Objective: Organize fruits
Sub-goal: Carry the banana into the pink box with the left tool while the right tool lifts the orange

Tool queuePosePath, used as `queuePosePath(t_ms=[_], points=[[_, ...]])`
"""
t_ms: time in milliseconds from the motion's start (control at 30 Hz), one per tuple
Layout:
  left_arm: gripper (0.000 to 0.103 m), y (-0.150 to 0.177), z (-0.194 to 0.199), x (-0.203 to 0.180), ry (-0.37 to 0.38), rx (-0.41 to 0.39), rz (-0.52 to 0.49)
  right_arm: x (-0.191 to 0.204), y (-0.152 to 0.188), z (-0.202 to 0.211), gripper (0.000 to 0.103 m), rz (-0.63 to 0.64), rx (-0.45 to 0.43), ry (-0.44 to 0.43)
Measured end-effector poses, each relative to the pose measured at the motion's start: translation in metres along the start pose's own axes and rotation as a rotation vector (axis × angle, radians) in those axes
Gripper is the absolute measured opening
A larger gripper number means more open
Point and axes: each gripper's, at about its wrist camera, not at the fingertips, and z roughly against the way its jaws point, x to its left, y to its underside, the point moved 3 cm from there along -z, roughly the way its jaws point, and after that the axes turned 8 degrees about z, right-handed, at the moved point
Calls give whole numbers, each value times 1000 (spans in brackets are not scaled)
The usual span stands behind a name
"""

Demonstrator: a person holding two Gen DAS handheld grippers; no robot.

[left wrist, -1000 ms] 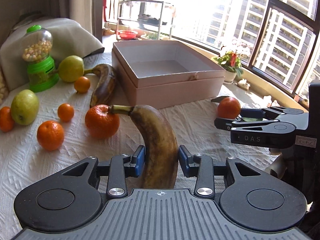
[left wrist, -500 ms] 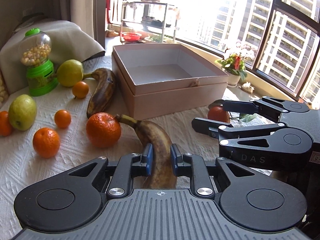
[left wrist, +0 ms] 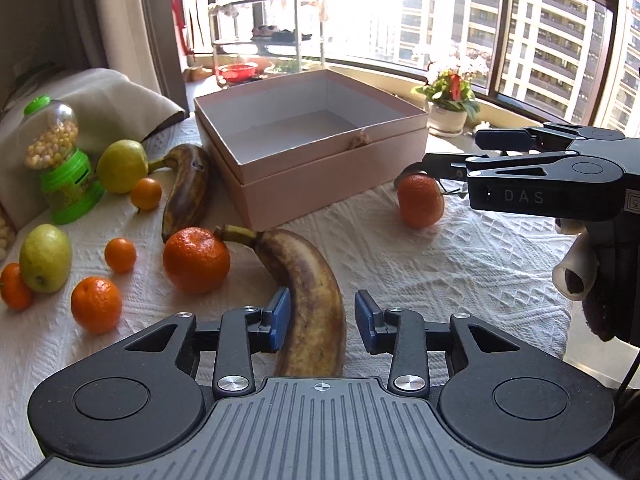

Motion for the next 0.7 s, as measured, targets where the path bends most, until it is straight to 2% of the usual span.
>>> queuePosePath(t_ms=[33,100,133,233,333,367,433,567,600,633,667,700], points=[[57,0,-1,-2,11,5,-1,-3,3,-2,70,-12,11,5],[65,1,-4,-4,22,13,-4,-5,9,-5,70,-26,32,2],[66,1,-5,-4,18,16,-6,-5,12,-6,71,-27,40,-2],[63,1,-10,2,9,27,24,-3,21,-8,71,-24,61,-20],[62,3,-17,12,-50,43,48,-4,23,-9,71,-52,65,-56],[65,4,-19,16,-56,55,59,-4,22,-10,72,-65,65,-71],[61,6,-23,20,-29,75,92,-3,21,-14,72,-87,68,-105],[61,5,-23,22,0,67,111,1,20,-35,71,-115,105,-143],[62,6,-23,21,19,67,125,2,20,-41,69,-123,121,-150],[62,5,-23,21,28,64,132,3,20,-45,60,-129,135,-163],[62,5,-23,22,30,64,135,4,20,-47,46,-133,144,-171],[62,5,-24,22,33,62,137,5,19,-48,45,-133,146,-176]])
